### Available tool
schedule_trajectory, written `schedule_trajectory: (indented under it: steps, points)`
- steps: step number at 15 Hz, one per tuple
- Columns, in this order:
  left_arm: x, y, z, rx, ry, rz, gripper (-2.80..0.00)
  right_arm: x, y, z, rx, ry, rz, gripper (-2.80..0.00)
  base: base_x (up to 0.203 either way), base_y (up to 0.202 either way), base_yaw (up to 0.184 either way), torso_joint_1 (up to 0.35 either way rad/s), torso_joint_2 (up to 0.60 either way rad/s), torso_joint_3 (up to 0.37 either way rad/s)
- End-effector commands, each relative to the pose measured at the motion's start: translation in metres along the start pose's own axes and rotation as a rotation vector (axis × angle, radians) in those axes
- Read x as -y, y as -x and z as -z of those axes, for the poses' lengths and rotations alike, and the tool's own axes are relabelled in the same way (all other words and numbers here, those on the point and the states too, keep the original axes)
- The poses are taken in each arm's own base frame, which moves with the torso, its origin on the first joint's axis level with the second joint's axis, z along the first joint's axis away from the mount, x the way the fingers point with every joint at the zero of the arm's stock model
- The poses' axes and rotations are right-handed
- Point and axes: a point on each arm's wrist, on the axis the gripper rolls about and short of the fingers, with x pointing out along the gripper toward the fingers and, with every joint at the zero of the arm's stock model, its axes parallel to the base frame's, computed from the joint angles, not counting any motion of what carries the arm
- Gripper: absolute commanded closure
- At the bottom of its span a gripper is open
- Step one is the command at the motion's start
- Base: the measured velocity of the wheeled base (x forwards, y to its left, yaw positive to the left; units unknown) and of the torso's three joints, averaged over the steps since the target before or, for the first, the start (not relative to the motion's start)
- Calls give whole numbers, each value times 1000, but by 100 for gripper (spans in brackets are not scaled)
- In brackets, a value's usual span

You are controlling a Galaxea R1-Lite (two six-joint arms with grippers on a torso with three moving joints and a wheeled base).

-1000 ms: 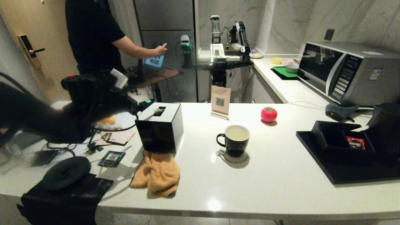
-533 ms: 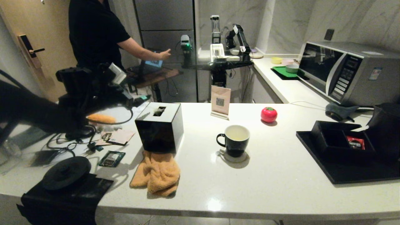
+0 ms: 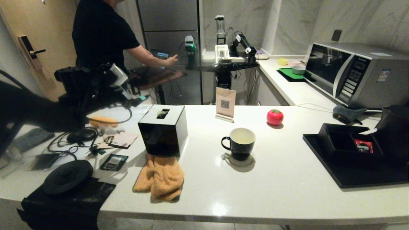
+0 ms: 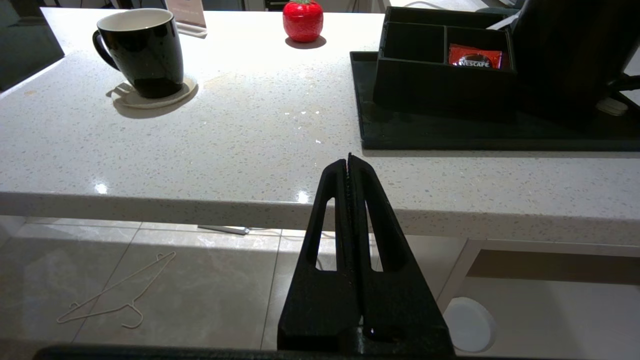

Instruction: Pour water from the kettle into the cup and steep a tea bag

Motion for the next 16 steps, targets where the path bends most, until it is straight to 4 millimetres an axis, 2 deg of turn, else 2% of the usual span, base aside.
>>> schedule_trajectory:
  steps: [1,7,16]
  points:
    - [-3,2,3,-2,-9,-6,-280,0,0,0,-2,0,-1,0,0,0,0,0,0,0]
    - [-4,3,1,-3,-17,-11,-280,0,0,0,-1,0,-1,0,0,0,0,0,0,0]
    - [-18,15,5,-20,-22,-49,-280,0,0,0,-1,0,0,0,0,0,0,0,0,0]
